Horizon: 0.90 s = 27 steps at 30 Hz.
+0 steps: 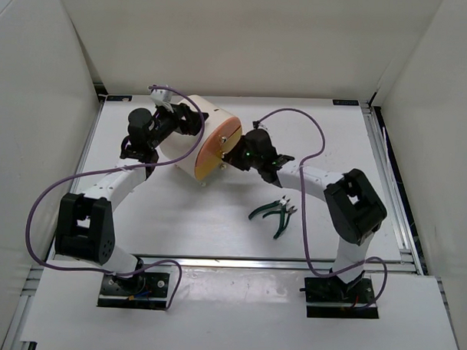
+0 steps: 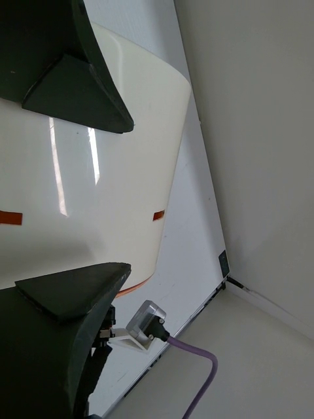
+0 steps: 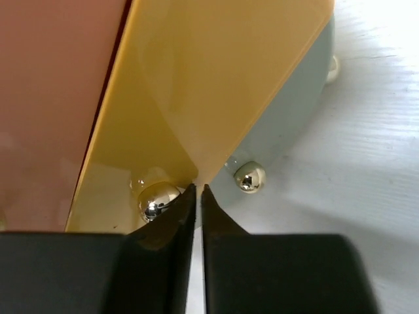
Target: Sort the tools into containers
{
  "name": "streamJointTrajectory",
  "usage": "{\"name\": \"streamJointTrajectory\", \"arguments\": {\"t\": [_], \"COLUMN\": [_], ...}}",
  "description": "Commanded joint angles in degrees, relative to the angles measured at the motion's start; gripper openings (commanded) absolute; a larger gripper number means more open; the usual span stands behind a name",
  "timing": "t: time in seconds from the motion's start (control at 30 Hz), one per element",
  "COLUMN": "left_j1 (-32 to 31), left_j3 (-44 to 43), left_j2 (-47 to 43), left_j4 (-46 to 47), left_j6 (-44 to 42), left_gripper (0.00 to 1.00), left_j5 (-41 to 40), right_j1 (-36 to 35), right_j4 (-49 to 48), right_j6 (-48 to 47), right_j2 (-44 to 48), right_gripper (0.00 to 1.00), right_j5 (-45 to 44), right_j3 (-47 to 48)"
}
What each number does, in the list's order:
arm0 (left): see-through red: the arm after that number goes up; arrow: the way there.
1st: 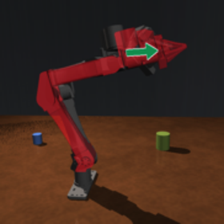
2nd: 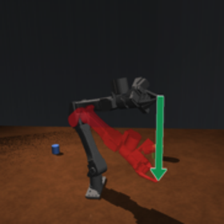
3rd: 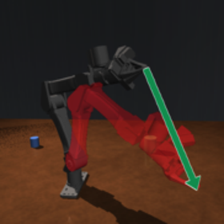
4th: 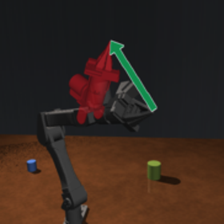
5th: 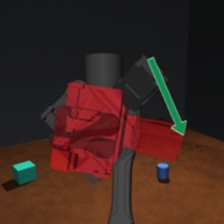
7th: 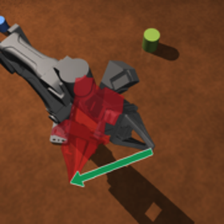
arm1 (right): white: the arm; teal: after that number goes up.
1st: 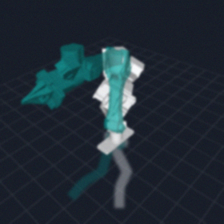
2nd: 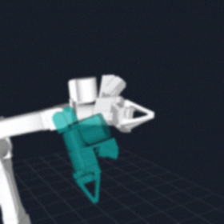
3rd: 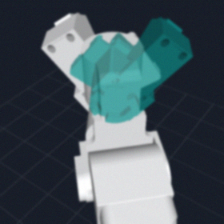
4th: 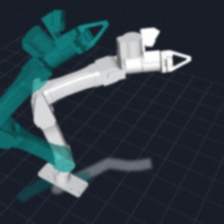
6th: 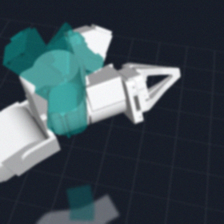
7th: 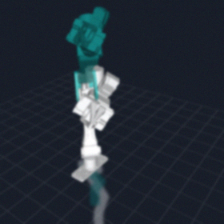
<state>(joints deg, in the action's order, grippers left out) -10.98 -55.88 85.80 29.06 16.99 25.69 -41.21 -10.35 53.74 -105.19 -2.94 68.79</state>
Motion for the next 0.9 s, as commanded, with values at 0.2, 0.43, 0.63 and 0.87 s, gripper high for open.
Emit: {"name": "streamJointTrajectory", "arguments": {"t": [0.2, 0.43, 0.63, 0.87], "left_j1": [-0.3, -0.1, -0.1, -0.1], "left_j3": [4.2, 3.3, 3.1, 3.1], "left_j2": [3.3, 3.1, 3.1, 3.3], "left_j4": [-20.7, -21.5, -22.0, -22.1], "left_j6": [2.0, 2.0, 1.8, 1.5], "left_gripper": [0.92, 0.92, 0.91, 0.92], "left_j5": [-0.7, -1.1, -1.1, -1.4], "right_j1": [8.5, 14.8, 14.6, 14.0], "right_j4": [-23.7, -42.5, -54.3, -57.4], "right_j6": [7.7, 15.9, 22.9, 24.3], "right_j2": [6.0, -5.2, -15.7, -21.0], "right_gripper": [0.39, 0.57, 0.58, 0.56], "right_j5": [20.2, 41.5, 48.6, 49.5], "right_j3": [-15.1, -18.2, -12.9, -10.8]}}
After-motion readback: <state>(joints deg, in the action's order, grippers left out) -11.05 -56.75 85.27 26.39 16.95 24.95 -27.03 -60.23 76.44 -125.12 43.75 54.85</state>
